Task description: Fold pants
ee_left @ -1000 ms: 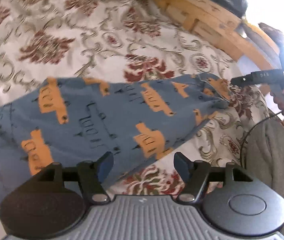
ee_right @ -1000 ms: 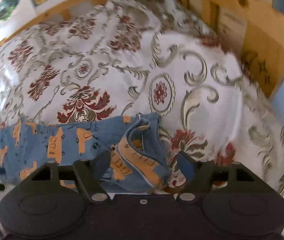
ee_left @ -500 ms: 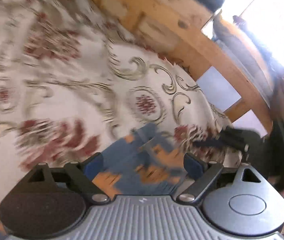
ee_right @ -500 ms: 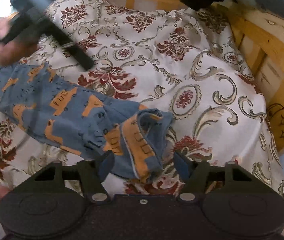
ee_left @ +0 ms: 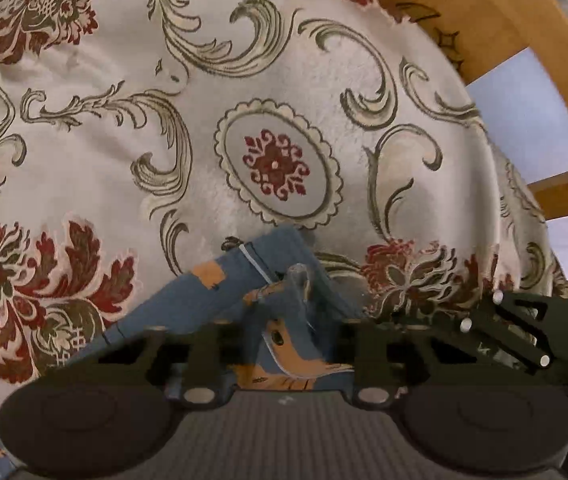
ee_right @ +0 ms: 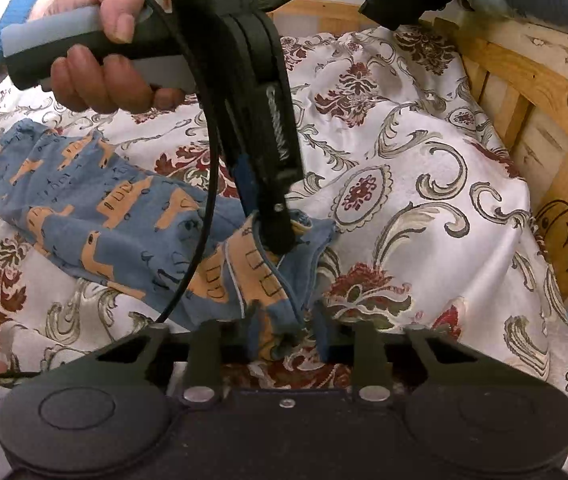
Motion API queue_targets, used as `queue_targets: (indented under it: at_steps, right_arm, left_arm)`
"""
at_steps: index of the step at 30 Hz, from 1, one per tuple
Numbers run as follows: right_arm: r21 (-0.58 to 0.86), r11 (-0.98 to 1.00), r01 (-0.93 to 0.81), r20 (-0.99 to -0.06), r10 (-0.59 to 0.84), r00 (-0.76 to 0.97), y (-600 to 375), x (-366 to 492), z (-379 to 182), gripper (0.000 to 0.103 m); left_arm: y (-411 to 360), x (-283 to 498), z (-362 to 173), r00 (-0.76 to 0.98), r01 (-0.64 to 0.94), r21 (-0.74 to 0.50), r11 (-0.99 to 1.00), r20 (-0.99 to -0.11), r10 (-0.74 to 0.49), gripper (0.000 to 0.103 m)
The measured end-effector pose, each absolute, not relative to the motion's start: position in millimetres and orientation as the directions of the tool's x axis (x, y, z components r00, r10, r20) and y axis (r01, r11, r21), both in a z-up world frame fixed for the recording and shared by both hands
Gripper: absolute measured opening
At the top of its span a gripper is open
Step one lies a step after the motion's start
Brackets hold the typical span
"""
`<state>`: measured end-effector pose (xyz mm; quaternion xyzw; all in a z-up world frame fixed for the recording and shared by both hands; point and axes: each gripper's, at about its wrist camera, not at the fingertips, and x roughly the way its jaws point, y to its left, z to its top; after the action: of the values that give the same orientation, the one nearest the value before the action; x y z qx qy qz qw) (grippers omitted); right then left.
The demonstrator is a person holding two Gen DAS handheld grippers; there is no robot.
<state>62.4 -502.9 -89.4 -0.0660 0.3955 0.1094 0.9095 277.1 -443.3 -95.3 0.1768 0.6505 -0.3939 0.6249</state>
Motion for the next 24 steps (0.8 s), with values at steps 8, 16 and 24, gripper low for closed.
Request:
queue_targets:
  at_steps: [8, 16, 24]
  right_arm:
    - [0.176, 0.961, -0.216, -0.709, 0.276, 0.649, -515, 61, -73, 0.004]
    - [0.418, 0.908, 0.017, -0.744, 0.332, 0.58, -554, 79, -91, 0.004]
    - [0.486, 0.871, 0.074, -0.739, 0.364, 0.567, -570, 66, -92, 0.003]
  left_arm:
    - [-432, 264, -52, 0.029, 0.646, -0.192, 0.739, -0.961, -0.274, 0.006]
    - [-473, 244, -52, 0.228, 0.657, -0.004, 0.754, -0.952, -0.203, 0.012]
    - [-465, 250, -70, 0.161, 0.672, -0.146, 0.726, -0.928, -0.337, 0.063]
